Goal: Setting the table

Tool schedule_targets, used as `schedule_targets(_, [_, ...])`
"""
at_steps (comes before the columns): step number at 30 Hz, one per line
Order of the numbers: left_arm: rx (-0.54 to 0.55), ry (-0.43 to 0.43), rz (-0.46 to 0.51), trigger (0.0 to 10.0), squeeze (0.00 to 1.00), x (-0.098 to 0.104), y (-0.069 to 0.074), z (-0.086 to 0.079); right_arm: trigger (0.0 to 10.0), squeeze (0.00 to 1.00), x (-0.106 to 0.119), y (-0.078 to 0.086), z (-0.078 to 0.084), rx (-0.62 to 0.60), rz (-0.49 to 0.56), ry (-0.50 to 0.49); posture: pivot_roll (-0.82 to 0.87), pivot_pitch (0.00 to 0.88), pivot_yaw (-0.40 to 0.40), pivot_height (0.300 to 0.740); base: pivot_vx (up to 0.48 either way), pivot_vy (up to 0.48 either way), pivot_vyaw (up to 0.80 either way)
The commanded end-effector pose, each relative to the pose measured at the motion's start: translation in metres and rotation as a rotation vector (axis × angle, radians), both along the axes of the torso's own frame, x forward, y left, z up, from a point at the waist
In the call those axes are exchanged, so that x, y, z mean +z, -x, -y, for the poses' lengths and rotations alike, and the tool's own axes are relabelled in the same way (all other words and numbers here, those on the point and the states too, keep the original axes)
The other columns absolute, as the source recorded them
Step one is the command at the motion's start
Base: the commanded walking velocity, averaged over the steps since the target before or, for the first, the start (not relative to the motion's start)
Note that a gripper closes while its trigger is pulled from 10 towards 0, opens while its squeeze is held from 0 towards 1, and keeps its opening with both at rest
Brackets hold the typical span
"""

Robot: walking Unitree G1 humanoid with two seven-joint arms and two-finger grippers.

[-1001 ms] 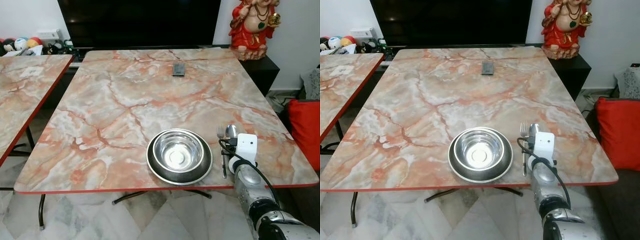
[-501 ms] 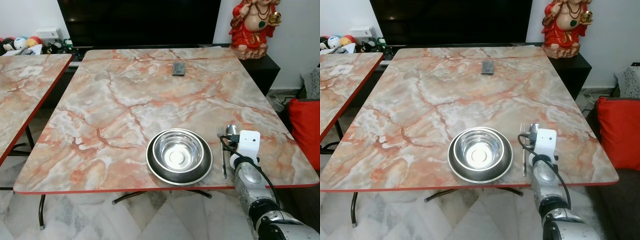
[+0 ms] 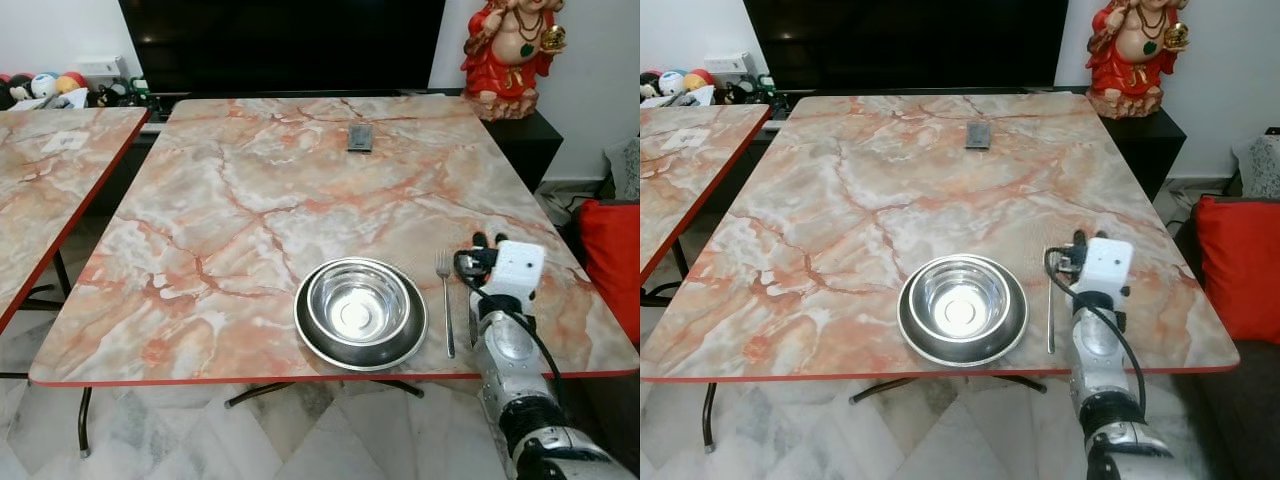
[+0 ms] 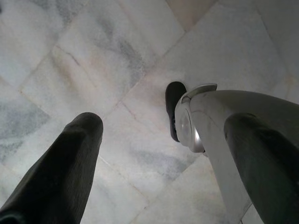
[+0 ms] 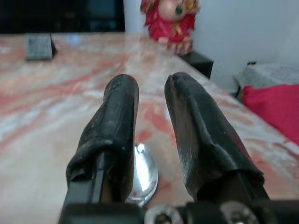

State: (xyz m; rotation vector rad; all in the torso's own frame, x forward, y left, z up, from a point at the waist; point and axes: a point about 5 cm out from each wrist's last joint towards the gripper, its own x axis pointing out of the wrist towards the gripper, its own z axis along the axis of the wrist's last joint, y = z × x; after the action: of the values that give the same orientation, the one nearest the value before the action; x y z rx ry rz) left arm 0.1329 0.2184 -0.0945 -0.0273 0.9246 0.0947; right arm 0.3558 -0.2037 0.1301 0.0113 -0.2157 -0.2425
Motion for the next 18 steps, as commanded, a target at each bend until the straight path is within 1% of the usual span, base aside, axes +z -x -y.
schedule_targets(1, [0.003,-0.005,-0.027,10.0,0.00,-0.002,0.007,-0.002,10.0,0.00,0.000,0.005,-0.004,0.017,0.027,0.002,-0.01,0.047,0.013,0.740,0.000,0.000,0.00])
schedule_targets(3, [0.000,-0.009,-0.027,10.0,0.00,-0.002,0.007,-0.003,10.0,0.00,-0.003,0.011,-0.007,0.046,0.032,0.020,-0.01,0.043,0.013,0.740,0.000,0.000,0.00])
schedule_targets(6, [-0.001,-0.013,-0.026,10.0,0.00,-0.002,0.007,-0.003,10.0,0.00,-0.013,0.022,-0.011,0.081,0.024,0.027,-0.02,0.010,0.012,0.740,0.000,0.000,0.00])
schedule_targets(8, [-0.002,-0.013,-0.025,10.0,0.00,-0.002,0.006,-0.003,10.0,0.00,-0.015,0.024,-0.013,0.090,0.014,0.040,-0.02,0.006,0.012,0.740,0.000,0.000,0.00])
schedule_targets(11, [-0.002,-0.013,-0.018,10.0,0.00,-0.001,0.005,-0.002,10.0,0.00,-0.019,0.029,-0.016,0.091,0.008,0.013,-0.03,0.000,0.014,0.740,0.000,0.000,0.00])
schedule_targets(18, [-0.006,-0.015,-0.013,10.0,0.00,-0.001,0.003,-0.002,10.0,0.00,-0.017,0.032,-0.020,0.095,0.006,0.001,-0.03,0.000,0.016,0.740,0.000,0.000,0.00])
